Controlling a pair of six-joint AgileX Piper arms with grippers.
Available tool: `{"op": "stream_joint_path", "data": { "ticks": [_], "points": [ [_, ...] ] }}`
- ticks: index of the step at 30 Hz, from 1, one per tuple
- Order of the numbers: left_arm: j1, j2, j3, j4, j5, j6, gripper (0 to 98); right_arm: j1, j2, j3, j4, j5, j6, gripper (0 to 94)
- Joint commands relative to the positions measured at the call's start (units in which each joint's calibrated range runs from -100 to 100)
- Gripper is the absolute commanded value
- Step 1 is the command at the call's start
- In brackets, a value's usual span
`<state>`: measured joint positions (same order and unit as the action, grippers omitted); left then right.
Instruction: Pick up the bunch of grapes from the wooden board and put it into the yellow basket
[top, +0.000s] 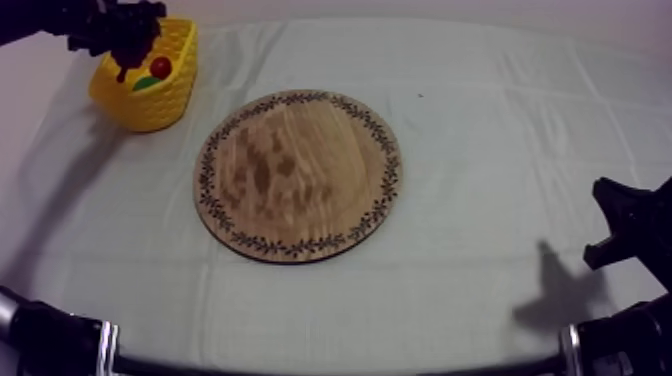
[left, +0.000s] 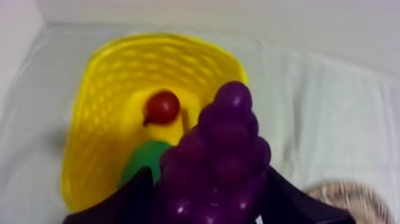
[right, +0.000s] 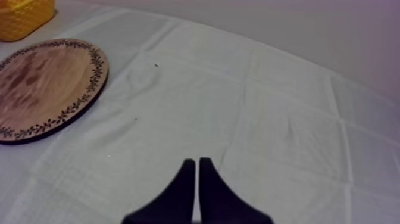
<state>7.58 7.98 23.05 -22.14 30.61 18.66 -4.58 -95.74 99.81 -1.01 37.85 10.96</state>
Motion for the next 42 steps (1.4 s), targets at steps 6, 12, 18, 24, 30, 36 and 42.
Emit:
{"op": "stream_joint_path", "data": {
  "ticks": [6,12,18,24,30,36,42],
  "points": [
    [-2.35,11.22,-8.08,-4.33,-5.78,4.02,38.4,-0.02,-0.01,-0.03,0.01,-0.03,0.01,0.4],
    [-3.61,18.77,-11.12,-8.16,-10.18,5.69,41.5,-0.02,-0.01,-0.03,0.01,-0.03,0.01,0.4],
    [-4.00,22.80,-11.63,-8.85,-11.39,4.79,50.2,-0.02,-0.01,-0.03,0.01,-0.03,0.01,0.4],
    [-4.06,22.56,-9.51,-8.94,-11.53,3.80,73.8,-0.02,-0.01,-0.03,0.01,-0.03,0.01,0.4],
    [-4.09,18.58,-6.14,-8.95,-11.57,3.81,90.5,-0.02,-0.01,-0.03,0.01,-0.03,-0.02,0.4],
    [-5.06,10.47,-1.77,-8.95,-14.16,4.91,82.9,-0.02,-0.01,-0.03,0.01,-0.03,0.00,0.4],
    [-6.38,0.54,3.05,-8.95,-16.99,6.55,54.8,-0.02,-0.01,-0.03,0.01,-0.03,0.01,0.4]
  ]
}}
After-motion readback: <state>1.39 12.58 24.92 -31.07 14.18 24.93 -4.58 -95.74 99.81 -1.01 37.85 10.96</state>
